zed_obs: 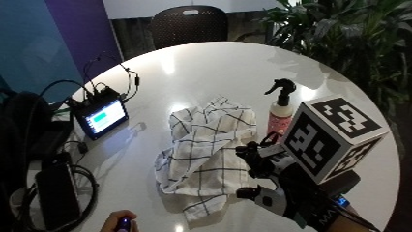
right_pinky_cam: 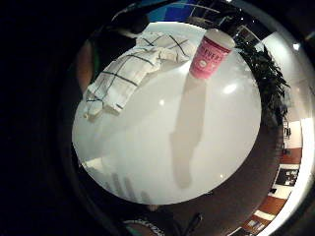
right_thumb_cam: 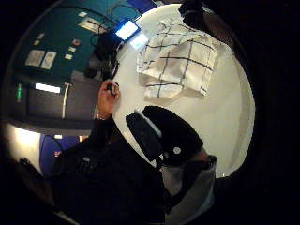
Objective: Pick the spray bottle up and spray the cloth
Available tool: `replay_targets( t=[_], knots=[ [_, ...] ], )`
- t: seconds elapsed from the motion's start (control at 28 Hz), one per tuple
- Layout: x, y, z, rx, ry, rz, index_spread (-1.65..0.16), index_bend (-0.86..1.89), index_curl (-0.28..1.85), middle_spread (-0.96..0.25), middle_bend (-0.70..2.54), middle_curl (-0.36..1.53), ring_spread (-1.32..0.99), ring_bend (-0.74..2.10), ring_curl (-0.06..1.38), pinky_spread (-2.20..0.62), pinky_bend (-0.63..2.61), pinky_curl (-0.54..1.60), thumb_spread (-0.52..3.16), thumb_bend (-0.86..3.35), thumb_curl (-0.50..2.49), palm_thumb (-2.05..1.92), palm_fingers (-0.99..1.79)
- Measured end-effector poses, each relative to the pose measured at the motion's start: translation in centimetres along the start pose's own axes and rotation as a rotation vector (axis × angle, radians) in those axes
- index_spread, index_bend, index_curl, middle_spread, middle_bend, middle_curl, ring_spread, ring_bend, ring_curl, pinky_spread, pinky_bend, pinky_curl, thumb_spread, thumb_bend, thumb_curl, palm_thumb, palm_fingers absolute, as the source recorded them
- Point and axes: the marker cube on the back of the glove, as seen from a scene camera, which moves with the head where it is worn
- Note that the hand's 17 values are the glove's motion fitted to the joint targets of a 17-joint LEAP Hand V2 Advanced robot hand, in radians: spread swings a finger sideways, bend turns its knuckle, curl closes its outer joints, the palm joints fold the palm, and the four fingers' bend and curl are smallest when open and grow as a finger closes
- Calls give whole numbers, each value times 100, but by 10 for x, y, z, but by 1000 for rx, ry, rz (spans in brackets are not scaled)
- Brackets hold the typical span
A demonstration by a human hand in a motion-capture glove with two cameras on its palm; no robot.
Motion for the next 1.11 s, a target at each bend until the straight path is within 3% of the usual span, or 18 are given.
replay_targets(
  t=[0.39, 0.86, 1.11],
  knots=[
    [9, -6, -2, -28, 55, 60, -35, 18, 21, -7, 30, 20, -5, 39, 20, 20, 20, 17, 87, 13, 10, 32, 63],
    [40, -15, -6, 32, 127, 223, -38, 17, 27, -6, 30, 27, -5, 40, 26, 23, 16, 20, 108, 10, 16, 40, 68],
    [65, -28, -18, 159, 129, 295, -37, 18, 29, -7, 30, 30, -7, 44, 28, 23, 15, 21, 116, 12, 19, 50, 80]
  ],
)
